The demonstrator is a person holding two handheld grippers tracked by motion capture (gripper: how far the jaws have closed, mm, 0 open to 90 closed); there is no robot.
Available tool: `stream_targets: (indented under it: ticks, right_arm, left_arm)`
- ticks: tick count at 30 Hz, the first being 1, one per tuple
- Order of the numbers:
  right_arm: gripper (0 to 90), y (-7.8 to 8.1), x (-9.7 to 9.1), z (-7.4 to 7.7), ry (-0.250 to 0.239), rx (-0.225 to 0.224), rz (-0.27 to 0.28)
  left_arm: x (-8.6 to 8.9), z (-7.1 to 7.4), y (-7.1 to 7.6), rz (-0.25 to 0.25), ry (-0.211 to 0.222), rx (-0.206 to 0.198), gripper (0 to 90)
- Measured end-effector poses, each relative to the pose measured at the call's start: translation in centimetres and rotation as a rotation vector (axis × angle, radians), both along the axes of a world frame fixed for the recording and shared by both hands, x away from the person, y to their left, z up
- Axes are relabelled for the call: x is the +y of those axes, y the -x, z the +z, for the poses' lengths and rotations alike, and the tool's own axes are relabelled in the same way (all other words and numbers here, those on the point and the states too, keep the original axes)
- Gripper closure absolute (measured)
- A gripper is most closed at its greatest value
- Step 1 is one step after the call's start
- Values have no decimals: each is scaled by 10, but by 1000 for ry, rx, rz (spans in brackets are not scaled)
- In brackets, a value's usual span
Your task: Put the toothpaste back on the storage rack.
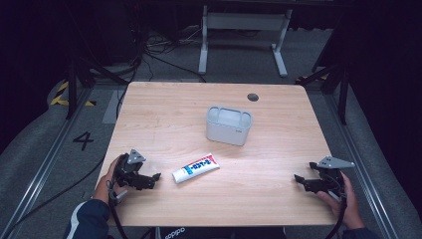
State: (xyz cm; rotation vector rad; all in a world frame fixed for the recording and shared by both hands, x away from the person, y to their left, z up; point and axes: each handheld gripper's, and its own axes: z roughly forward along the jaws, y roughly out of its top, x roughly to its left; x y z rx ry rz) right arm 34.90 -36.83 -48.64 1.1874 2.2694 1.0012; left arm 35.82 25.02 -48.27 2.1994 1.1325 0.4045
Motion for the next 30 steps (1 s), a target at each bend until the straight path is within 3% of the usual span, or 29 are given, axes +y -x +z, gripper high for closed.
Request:
stream_targets:
  ticks: [7,14,18,20,22,24,26,30]
  right_arm:
    - [169,0,0,0,-2,3,-1]
    - [169,0,0,0,-3,3,-2]
    - [169,0,0,0,-2,1,-2]
    - [169,0,0,0,4,-3,1]
    - [169,0,0,0,2,-2,0]
    - [169,0,0,0,1,-1,0]
    - [169,-1,1,0,-2,0,0]
    - [169,-1,0,0,-2,2,2]
  left_arm:
    - [-2,0,-3,31,-1,-7,0]
    - [2,0,-3,-37,-6,-5,1]
    - [2,0,-3,-35,-4,-4,2]
    - [2,2,-4,-57,-25,4,3]
    - [0,8,-4,-46,-63,58,5]
    - [-3,14,-3,-37,-83,81,63]
    - [-4,18,-1,-82,-86,69,227]
    - [-12,28,3,-115,-87,94,214]
